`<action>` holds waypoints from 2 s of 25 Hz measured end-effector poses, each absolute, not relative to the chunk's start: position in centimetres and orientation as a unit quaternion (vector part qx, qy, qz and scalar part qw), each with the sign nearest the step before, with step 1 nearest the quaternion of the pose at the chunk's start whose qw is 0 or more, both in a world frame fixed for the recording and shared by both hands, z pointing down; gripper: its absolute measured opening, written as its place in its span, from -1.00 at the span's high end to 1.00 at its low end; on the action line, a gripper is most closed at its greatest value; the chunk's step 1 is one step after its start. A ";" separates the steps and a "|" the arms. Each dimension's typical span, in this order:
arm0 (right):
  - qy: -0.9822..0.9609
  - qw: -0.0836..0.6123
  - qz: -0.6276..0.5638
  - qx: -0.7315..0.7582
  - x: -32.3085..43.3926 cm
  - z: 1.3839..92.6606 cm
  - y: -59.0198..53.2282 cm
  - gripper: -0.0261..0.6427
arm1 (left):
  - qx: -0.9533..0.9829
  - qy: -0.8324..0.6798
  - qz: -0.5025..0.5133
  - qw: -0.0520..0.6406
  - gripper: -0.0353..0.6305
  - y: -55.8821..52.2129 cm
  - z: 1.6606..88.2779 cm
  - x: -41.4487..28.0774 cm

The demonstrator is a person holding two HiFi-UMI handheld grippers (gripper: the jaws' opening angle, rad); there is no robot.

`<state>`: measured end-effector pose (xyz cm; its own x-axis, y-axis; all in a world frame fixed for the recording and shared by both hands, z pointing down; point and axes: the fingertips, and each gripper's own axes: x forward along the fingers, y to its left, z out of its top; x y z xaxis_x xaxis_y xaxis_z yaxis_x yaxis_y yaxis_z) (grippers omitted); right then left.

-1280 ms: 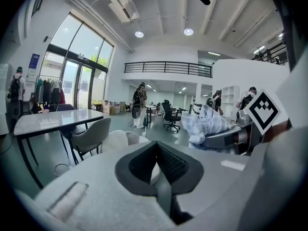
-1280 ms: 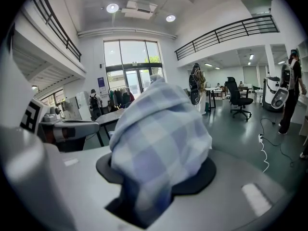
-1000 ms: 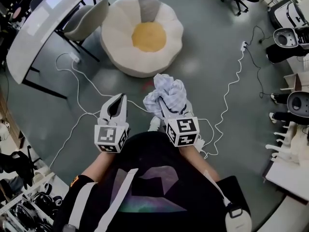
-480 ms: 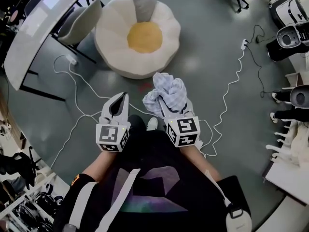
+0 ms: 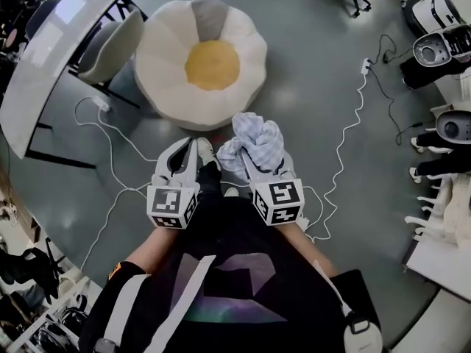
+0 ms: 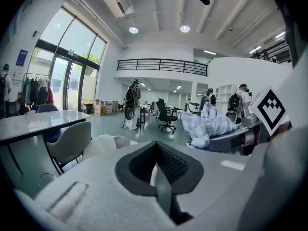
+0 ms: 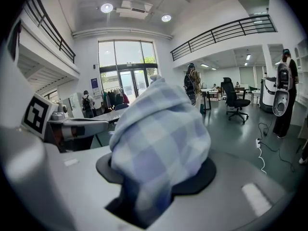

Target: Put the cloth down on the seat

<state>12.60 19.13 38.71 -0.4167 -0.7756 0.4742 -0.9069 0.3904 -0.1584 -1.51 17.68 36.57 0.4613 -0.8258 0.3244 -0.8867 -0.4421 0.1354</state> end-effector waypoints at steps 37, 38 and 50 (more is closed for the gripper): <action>-0.828 0.229 0.180 0.478 4.5 37.8 -7.7 0.24 | 0.828 -0.529 0.077 0.168 0.90 -8.1 36.9 -9.0; -0.831 0.229 0.179 0.474 4.4 37.8 -8.0 0.24 | 0.826 -0.533 0.076 0.167 0.90 -8.3 36.8 -9.1; -0.867 0.232 0.206 0.389 6.0 41.4 -13.8 0.24 | 0.768 -0.601 0.100 0.195 0.90 -11.3 38.4 -7.1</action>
